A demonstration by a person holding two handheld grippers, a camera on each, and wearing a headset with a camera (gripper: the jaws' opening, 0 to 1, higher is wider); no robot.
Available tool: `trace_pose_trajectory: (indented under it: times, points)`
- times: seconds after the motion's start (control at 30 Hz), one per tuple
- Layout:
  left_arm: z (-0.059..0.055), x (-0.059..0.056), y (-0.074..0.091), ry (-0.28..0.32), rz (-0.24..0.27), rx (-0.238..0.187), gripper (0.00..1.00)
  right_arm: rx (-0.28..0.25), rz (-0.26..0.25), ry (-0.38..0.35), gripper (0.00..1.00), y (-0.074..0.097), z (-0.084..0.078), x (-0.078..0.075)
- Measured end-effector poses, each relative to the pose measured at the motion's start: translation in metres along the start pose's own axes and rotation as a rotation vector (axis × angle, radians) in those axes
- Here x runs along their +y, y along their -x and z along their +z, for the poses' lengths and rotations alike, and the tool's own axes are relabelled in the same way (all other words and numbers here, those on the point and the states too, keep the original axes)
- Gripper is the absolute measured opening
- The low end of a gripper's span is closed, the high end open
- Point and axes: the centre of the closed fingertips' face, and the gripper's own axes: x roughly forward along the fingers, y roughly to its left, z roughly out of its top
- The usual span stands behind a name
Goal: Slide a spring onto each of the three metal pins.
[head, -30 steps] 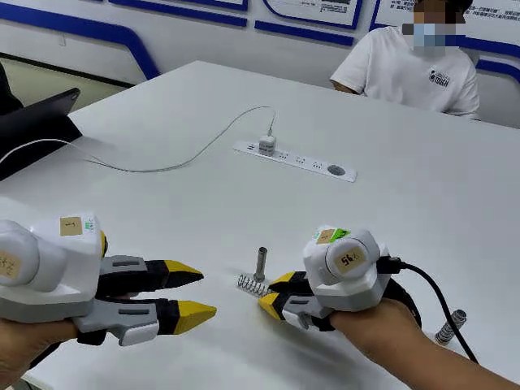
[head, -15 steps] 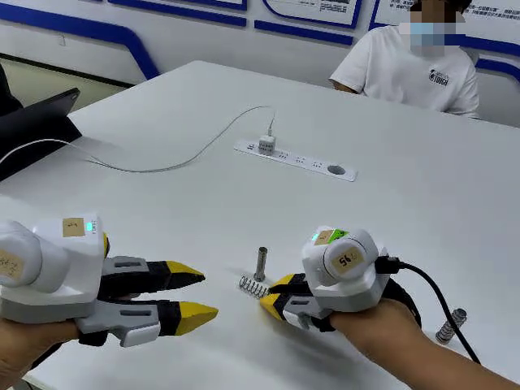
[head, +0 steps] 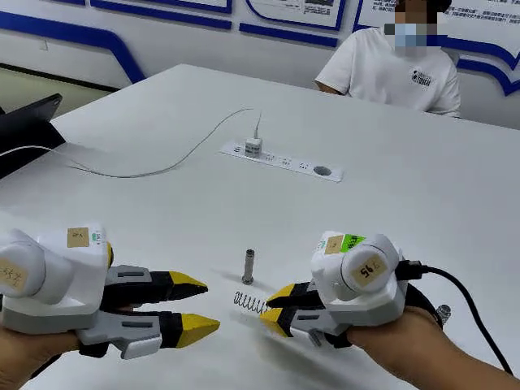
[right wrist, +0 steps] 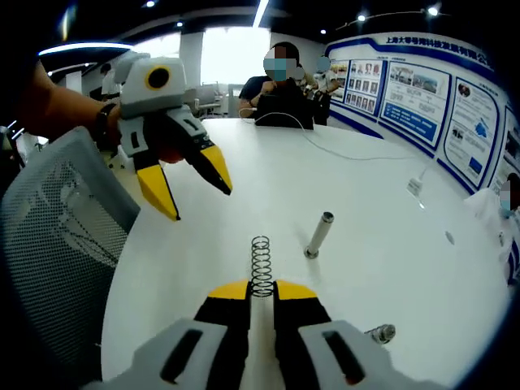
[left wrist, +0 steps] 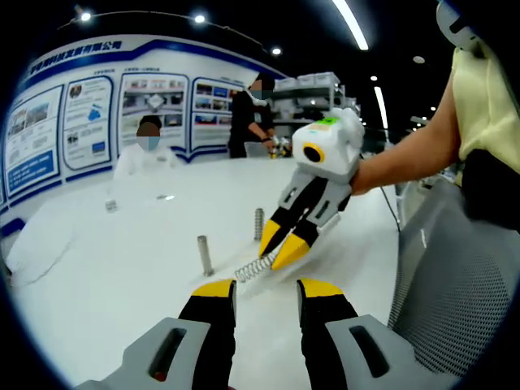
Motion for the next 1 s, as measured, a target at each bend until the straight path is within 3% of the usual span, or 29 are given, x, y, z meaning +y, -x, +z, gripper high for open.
trace_pose_trajectory:
  times: [0.4,0.77,1.0]
  points:
    - [0.001,-0.009,-0.007,-0.017,-0.043,0.009,0.31,-0.020,0.067,0.055,0.12,0.027,0.013,0.022]
    - [0.007,-0.022,-0.011,-0.032,-0.090,0.003,0.31,-0.022,0.152,0.110,0.12,0.036,0.018,0.040]
    - [0.005,-0.037,-0.014,-0.045,-0.153,0.018,0.28,-0.022,0.206,0.147,0.12,0.041,0.018,0.050]
